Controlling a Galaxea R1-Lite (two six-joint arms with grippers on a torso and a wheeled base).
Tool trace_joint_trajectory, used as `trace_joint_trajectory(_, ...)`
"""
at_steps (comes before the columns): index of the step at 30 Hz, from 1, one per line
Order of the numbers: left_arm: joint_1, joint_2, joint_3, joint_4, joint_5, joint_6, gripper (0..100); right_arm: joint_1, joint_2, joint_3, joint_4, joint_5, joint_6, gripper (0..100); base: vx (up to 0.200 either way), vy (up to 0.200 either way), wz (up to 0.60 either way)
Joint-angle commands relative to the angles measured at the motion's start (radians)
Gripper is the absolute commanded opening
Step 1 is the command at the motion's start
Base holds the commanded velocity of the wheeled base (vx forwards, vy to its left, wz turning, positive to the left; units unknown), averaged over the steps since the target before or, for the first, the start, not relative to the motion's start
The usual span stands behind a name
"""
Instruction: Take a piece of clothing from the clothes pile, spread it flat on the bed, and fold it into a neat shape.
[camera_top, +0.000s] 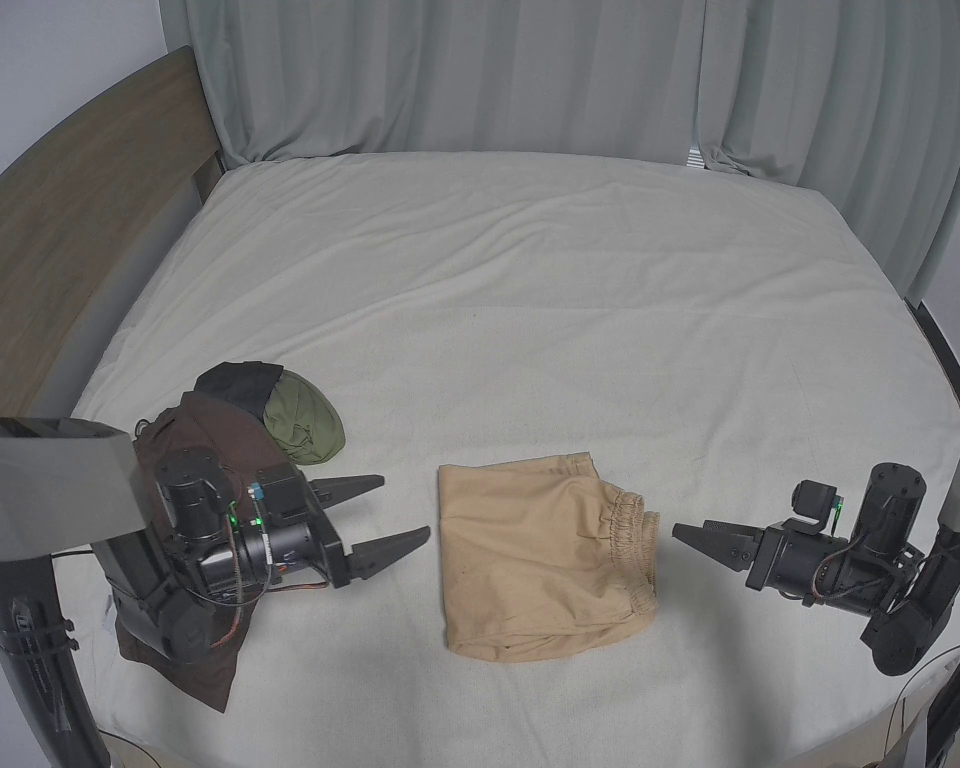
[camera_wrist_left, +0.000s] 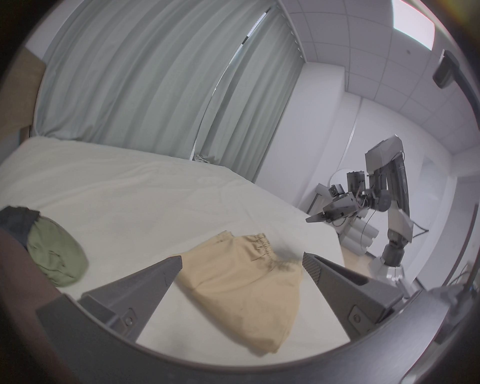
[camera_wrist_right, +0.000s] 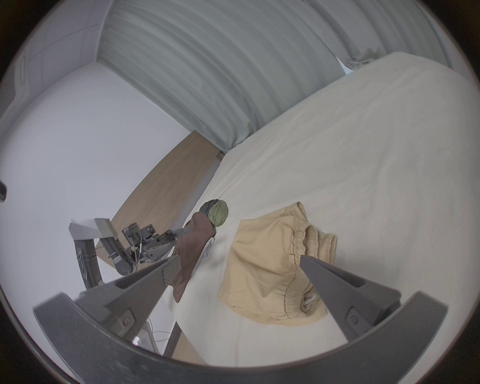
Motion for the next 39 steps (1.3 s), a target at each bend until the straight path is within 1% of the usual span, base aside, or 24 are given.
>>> trace_joint_trajectory(1,0.099,-0.039,0.053,-0.001,-0.050,0.089,100,0.070,0.067,-0.006,-0.001,-0.078,0.060,100,0.000,0.000,0.00)
trace_joint_trajectory(2,0.105,-0.038,0.056,-0.001,-0.053,0.097,100,0.073,0.076,-0.003,-0.001,-0.084,0.061,100,0.000,0.000,0.00)
trace_joint_trajectory(3,0.123,-0.028,0.072,-0.002,-0.070,0.129,100,0.085,0.109,0.001,-0.001,-0.110,0.066,100,0.000,0.000,0.00)
trace_joint_trajectory(4,0.131,-0.019,0.079,-0.002,-0.080,0.144,100,0.088,0.127,0.001,-0.001,-0.122,0.066,100,0.000,0.000,0.00)
trace_joint_trajectory(7,0.148,0.001,0.079,-0.001,-0.092,0.170,100,0.097,0.184,-0.004,-0.002,-0.147,0.067,100,0.000,0.000,0.00)
trace_joint_trajectory(13,0.158,-0.002,0.081,-0.001,-0.093,0.173,100,0.085,0.306,-0.036,-0.004,-0.153,0.069,100,0.000,0.000,0.00)
trace_joint_trajectory(18,0.163,-0.005,0.090,-0.001,-0.092,0.173,100,0.080,0.360,-0.056,-0.004,-0.154,0.069,100,0.000,0.000,0.00)
trace_joint_trajectory(24,0.169,-0.005,0.092,0.001,-0.093,0.173,100,0.085,0.446,-0.104,-0.004,-0.206,0.067,100,0.000,0.000,0.00)
trace_joint_trajectory(32,0.169,-0.012,0.089,-0.001,-0.093,0.173,100,0.093,0.509,-0.174,-0.004,-0.208,0.075,100,0.000,0.000,0.00)
trace_joint_trajectory(34,0.169,-0.012,0.089,-0.001,-0.093,0.173,100,0.093,0.521,-0.190,-0.004,-0.208,0.089,100,0.000,0.000,0.00)
trace_joint_trajectory(37,0.171,-0.012,0.087,-0.001,-0.093,0.173,100,0.099,0.557,-0.231,-0.004,-0.208,0.135,100,0.000,0.000,0.00)
trace_joint_trajectory(39,0.171,-0.012,0.087,-0.001,-0.093,0.173,100,0.100,0.558,-0.233,-0.004,-0.208,0.136,100,0.000,0.000,0.00)
